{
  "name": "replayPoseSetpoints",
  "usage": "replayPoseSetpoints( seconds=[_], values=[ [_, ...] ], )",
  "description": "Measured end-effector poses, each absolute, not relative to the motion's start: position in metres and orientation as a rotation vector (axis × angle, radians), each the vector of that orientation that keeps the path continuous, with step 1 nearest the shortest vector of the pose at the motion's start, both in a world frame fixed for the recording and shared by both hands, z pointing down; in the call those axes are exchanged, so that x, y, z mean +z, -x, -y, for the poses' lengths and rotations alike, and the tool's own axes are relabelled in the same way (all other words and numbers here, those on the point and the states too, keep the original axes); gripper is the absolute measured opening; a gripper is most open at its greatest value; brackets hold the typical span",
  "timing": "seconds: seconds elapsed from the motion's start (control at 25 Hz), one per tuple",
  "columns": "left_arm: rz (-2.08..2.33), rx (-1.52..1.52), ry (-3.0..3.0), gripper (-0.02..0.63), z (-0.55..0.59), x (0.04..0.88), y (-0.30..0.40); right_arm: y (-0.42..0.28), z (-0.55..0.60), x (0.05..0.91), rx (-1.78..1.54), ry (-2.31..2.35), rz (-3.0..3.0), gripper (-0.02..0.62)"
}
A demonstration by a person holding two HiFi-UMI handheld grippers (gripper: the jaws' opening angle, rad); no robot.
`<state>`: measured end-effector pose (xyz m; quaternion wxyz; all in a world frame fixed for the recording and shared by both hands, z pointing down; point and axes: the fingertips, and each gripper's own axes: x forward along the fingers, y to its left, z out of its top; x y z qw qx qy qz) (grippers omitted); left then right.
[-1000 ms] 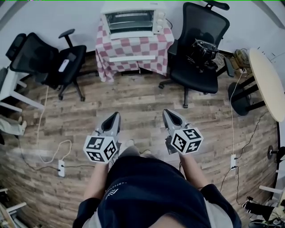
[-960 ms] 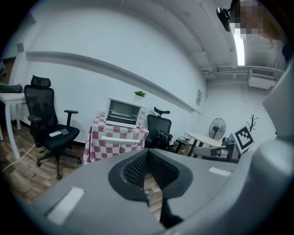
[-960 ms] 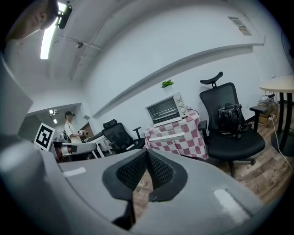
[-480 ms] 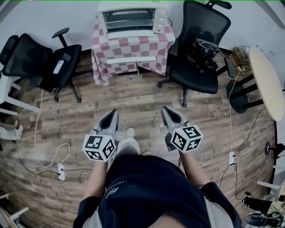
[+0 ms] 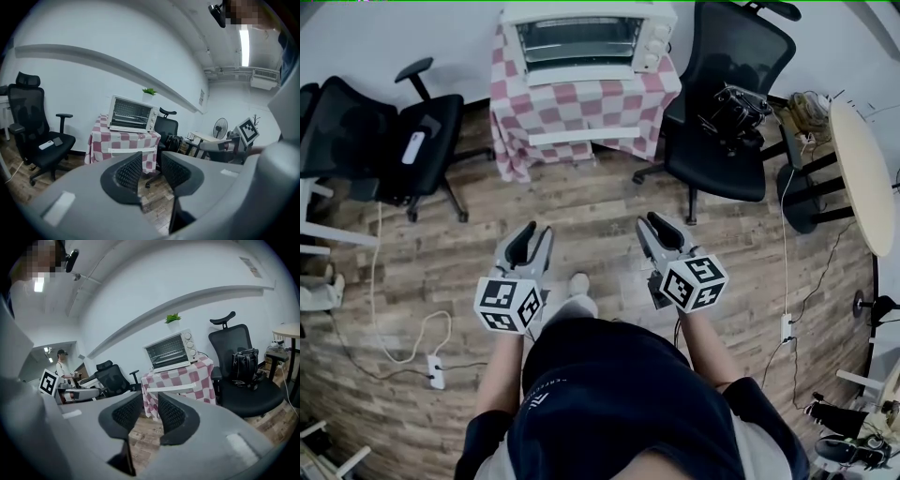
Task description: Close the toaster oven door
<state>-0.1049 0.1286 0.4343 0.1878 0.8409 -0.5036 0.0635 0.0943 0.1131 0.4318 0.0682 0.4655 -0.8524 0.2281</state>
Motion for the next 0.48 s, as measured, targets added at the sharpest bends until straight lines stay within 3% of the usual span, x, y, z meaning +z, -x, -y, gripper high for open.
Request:
replayPoseSetpoints(
  seconds=[0.48],
  values=[
    [1.316,0.261,-2.366,0.199,-0.074,0.468,0.138,-0.072,-0.07,0.449,0.698,-1.44,2.48,0.167]
  ],
)
